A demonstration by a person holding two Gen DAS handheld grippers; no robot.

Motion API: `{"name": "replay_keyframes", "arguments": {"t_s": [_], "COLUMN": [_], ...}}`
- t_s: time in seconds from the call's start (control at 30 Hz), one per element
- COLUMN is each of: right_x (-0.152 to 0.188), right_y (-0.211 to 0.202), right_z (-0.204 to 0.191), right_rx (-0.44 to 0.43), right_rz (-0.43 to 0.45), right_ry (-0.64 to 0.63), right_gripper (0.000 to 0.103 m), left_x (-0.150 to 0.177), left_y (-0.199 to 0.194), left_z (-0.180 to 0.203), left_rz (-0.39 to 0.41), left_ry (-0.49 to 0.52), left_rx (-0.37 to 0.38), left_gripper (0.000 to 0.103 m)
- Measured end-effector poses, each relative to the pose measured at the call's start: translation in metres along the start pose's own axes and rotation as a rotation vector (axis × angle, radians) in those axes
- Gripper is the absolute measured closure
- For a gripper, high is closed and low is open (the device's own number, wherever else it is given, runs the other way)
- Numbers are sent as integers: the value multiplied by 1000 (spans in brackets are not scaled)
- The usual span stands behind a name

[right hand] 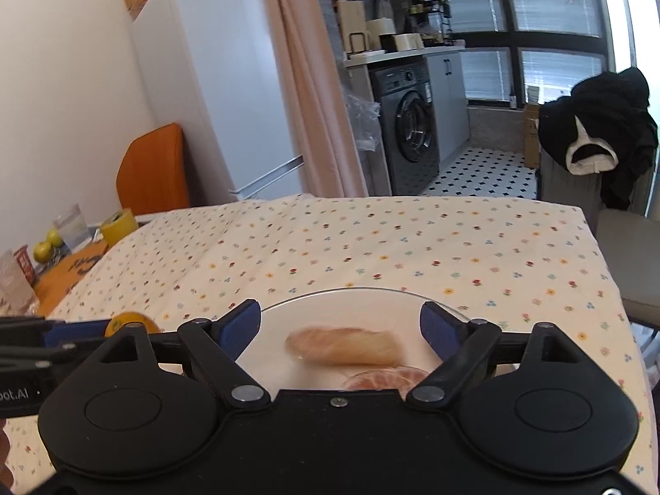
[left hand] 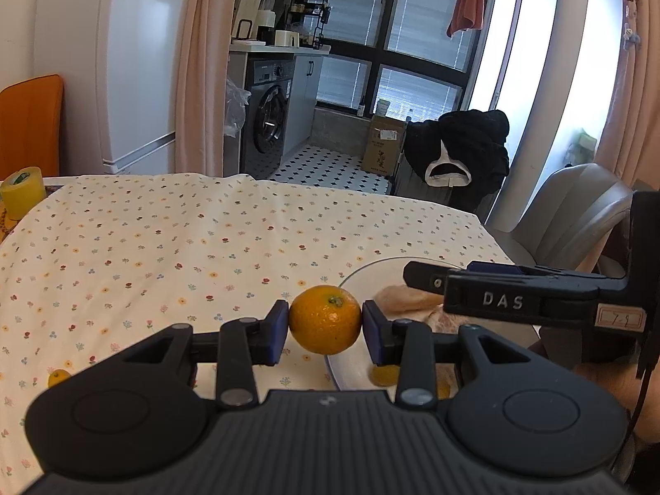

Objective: Organize fruits
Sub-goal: 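Carry the pomelo segment in the right tool while the left tool carries the mandarin to the plate, then open the right tool to drop the pomelo segment while the left tool releases the mandarin onto the plate, then move both open tools from the plate toward the kumquat and red fruit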

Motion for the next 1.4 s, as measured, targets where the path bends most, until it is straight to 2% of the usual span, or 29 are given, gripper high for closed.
{"name": "replay_keyframes", "arguments": {"t_s": [0.53,0.63,0.83,0.97,1.1,1.4], "right_x": [13,14,17,20,24,32], "right_y": [-38,-43,-52,-54,-53,-49], "right_z": [3,2,-4,-11,-21,-46], "right_rx": [29,35,35,28,24,17], "right_rz": [44,49,55,55,44,19], "right_ry": [44,47,45,49,48,42], "right_gripper": [12,11,10,7,6,0], "left_x": [8,7,8,10,12,16], "left_y": [-22,-26,-31,-35,-40,-52], "left_z": [18,20,7,-10,-27,-58], "left_rz": [7,13,17,22,35,50], "left_ry": [27,31,8,-27,-57,-113], "left_rx": [62,68,45,8,-24,-66], "left_gripper": [66,62,61,52,46,30]}}
Point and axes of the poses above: each gripper's, at about its wrist camera, not at the fingertips, and y roughly the way its jaws point, z to its right, x to its underside, the point moved 4 cm from there along y, roughly the way its jaws point, and after that the axes turned 15 degrees about -x, right-handed, at the moved point
